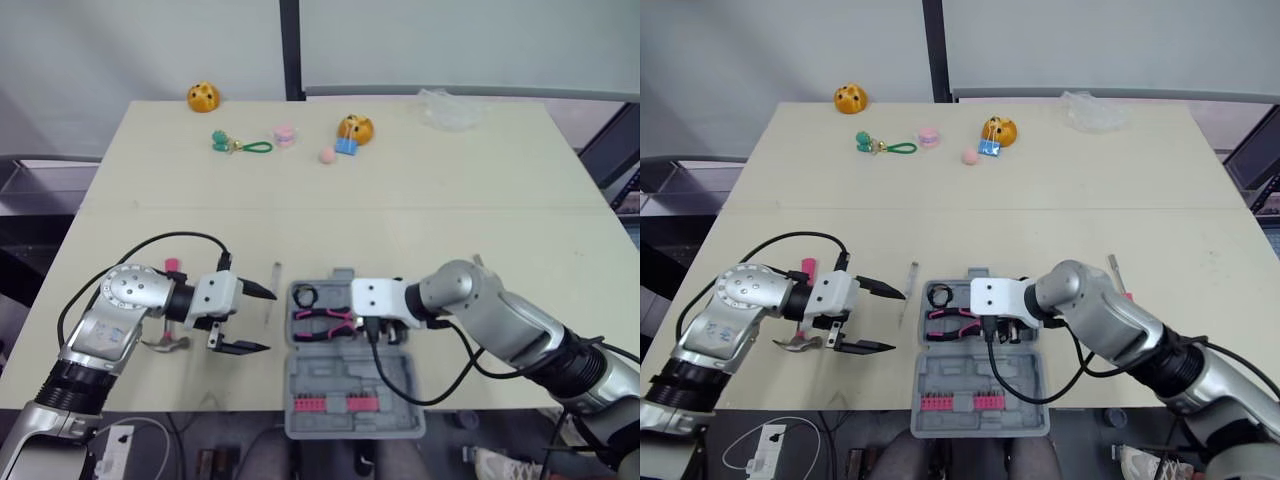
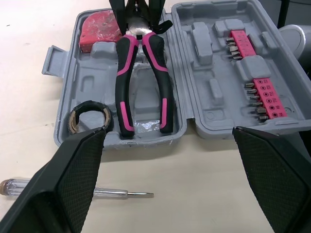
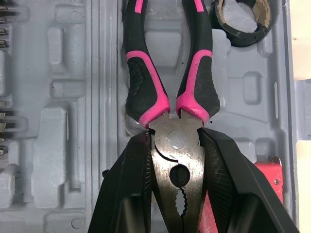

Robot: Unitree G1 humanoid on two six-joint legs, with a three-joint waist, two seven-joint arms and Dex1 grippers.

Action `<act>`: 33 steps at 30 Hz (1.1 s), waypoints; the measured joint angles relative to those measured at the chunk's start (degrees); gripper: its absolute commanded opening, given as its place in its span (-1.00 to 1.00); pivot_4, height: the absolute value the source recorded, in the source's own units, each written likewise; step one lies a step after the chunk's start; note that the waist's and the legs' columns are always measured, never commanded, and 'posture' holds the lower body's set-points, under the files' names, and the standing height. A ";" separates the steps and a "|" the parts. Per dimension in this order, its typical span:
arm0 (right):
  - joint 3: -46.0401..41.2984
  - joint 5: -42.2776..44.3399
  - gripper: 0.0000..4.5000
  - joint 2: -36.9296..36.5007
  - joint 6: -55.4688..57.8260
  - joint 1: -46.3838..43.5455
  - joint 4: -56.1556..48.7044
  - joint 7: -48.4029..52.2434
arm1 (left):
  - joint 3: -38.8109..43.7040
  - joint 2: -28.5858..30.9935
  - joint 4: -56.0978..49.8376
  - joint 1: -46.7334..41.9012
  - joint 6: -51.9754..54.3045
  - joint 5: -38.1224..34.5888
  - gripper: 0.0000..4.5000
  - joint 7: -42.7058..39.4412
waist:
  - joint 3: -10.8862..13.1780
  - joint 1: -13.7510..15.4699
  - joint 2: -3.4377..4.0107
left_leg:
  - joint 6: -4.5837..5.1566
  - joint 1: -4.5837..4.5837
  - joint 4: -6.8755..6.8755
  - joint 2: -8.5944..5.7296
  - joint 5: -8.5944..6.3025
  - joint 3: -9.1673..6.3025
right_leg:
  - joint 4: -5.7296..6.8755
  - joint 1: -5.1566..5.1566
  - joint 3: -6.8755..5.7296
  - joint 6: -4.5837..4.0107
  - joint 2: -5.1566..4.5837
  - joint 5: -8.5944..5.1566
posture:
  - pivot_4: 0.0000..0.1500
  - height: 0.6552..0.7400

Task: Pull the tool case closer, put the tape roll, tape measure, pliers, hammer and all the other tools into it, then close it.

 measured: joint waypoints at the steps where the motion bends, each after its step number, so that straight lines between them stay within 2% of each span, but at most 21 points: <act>1: -0.21 -0.02 -0.57 0.37 -0.02 0.00 0.13 0.06 | 0.00 0.00 0.00 0.00 0.00 0.01 1.00 0.01 | 0.00 -0.01 0.00 | 0.00 0.00 0.00 0.00 0.00 0.00 | 0.00 0.00 0.00 0.00 0.00 0.00 | 1.00 1.00; 16: -1.13 -4.00 -0.57 2.96 -8.40 5.14 6.90 -0.41 | 0.00 0.00 0.18 -0.45 -0.62 0.08 1.00 0.61 | -0.03 0.06 -0.06 | 0.00 0.01 0.01 -0.01 0.00 -0.02 | 0.02 0.03 -0.03 0.00 -0.01 0.00 | 1.00 1.00; 18: -1.54 -4.43 -0.10 3.15 -9.03 5.68 7.05 -0.62 | 0.00 -0.02 0.24 -0.49 -0.88 0.13 1.00 0.61 | -0.04 0.03 -0.06 | 0.00 0.01 0.02 -0.01 0.00 -0.02 | 0.02 0.03 -0.03 0.00 -0.01 0.00 | 1.00 1.00; 23: -4.24 -4.17 0.92 3.27 -8.81 6.39 6.83 0.09 | -0.02 -0.18 0.30 -1.00 -1.38 0.18 1.00 0.60 | -0.05 0.10 -0.08 | 0.00 0.01 0.03 -0.01 0.00 -0.04 | 0.02 0.05 -0.05 0.00 -0.01 0.00 | 1.00 1.00; 29: -13.35 4.61 0.96 7.02 -6.08 7.07 5.58 1.41 | -0.17 -1.51 0.43 -2.30 -2.19 0.19 1.00 0.55 | -0.05 0.04 -0.09 | 0.00 0.02 0.03 0.00 0.00 -0.04 | 0.03 0.05 -0.05 0.00 0.02 0.00 | 1.00 1.00; 32: -17.68 9.06 0.96 10.85 -6.37 10.32 7.31 0.78 | -0.29 -1.86 0.48 -2.37 -2.23 0.25 1.00 0.57 | -0.07 0.06 -0.13 | 0.00 0.02 0.03 0.00 0.00 -0.05 | 0.04 0.06 -0.06 0.00 0.01 0.00 | 1.00 1.00; 33: -18.30 9.82 0.86 11.85 -6.76 11.09 8.01 0.49 | -0.36 -1.94 0.51 -2.37 -2.23 0.26 1.00 0.57 | -0.07 0.09 -0.13 | 0.00 0.02 0.03 -0.01 0.00 -0.05 | 0.04 0.06 -0.07 0.00 0.01 0.00 | 1.00 1.00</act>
